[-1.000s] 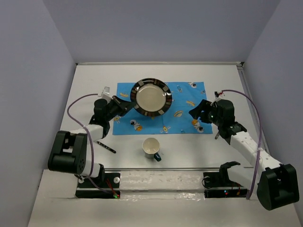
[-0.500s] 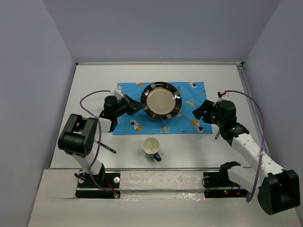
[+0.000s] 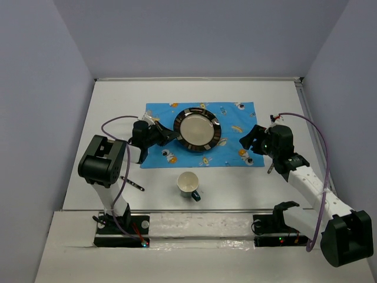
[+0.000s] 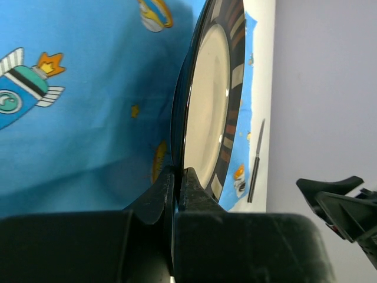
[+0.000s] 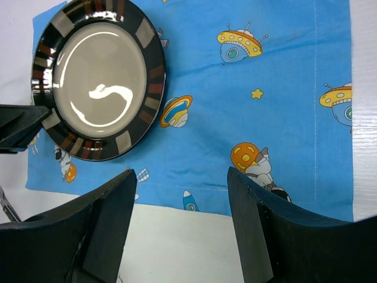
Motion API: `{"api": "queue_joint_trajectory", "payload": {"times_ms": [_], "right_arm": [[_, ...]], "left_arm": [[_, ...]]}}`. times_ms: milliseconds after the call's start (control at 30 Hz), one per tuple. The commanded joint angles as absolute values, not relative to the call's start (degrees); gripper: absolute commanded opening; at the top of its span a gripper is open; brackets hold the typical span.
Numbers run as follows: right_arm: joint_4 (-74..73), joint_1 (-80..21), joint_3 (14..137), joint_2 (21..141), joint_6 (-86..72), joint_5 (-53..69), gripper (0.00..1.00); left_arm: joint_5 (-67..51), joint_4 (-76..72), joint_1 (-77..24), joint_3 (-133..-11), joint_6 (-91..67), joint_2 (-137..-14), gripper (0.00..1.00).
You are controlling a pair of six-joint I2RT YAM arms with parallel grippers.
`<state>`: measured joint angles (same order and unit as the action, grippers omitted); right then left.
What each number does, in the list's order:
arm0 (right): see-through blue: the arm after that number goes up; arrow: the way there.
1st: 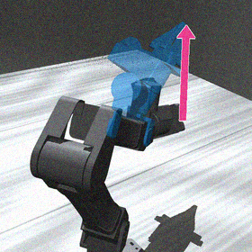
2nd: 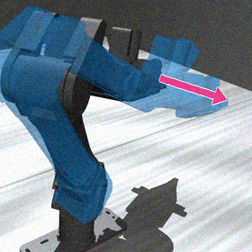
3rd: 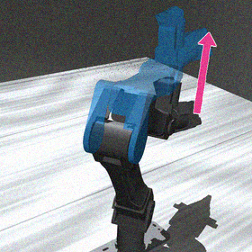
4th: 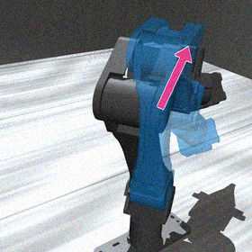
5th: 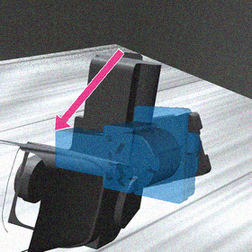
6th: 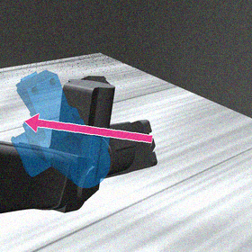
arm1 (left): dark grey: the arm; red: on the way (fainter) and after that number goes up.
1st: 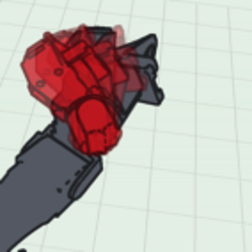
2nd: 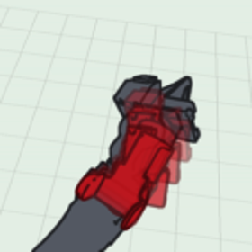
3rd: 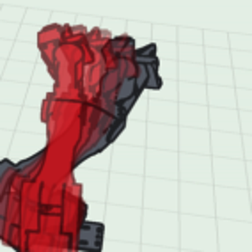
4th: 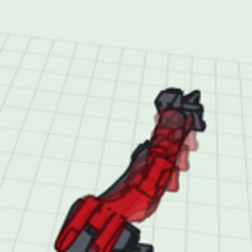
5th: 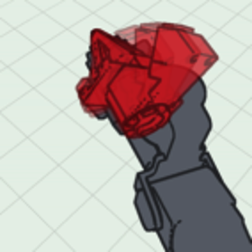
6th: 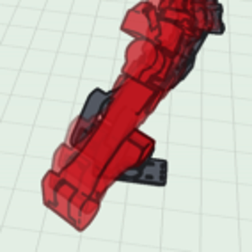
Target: Set the dinner table for one person
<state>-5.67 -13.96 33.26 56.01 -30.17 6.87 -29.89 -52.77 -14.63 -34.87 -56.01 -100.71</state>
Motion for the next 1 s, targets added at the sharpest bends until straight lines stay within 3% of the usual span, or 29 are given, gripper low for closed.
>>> {"api": "queue_joint_trajectory", "payload": {"times_ms": [0,133,167,233,267,333,367,733,967], "right_arm": [[-4.57,-14.50,34.98,56.25,-29.00,7.47,0.68],[-4.66,-14.50,34.80,55.55,-28.48,7.30,0.69],[-4.66,-14.50,34.80,55.37,-28.30,7.29,0.69],[-4.75,-14.50,34.98,55.20,-28.39,7.82,0.70],[-4.66,-14.50,35.24,55.28,-28.48,8.61,0.70],[-4.66,-14.50,35.51,55.55,-28.56,10.10,0.71],[-4.66,-14.50,35.77,55.89,-28.56,10.72,0.72],[-5.80,-16.25,38.67,56.07,-27.25,14.94,0.72],[-8.26,-29.51,45.61,62.12,-23.39,16.26,0.72]], "left_arm": [[-32.17,-62.40,-14.68,-39.64,-56.25,-101.07,0.00],[-30.59,-61.26,-14.68,-38.94,-56.08,-101.78,0.04],[-30.32,-60.74,-14.59,-38.76,-55.90,-101.52,0.18],[-29.97,-60.30,-14.50,-38.50,-55.81,-101.16,0.34],[-29.71,-59.94,-14.59,-38.32,-55.81,-101.08,0.50],[-29.45,-59.59,-14.50,-38.15,-55.90,-100.90,0.73],[-29.18,-59.50,-14.50,-37.80,-56.07,-100.81,0.99],[-24.62,-53.80,-13.97,-36.03,-55.81,-90.54,0.99],[-15.48,-37.92,-13.98,-37.26,-47.66,-71.49,0.99]]}}
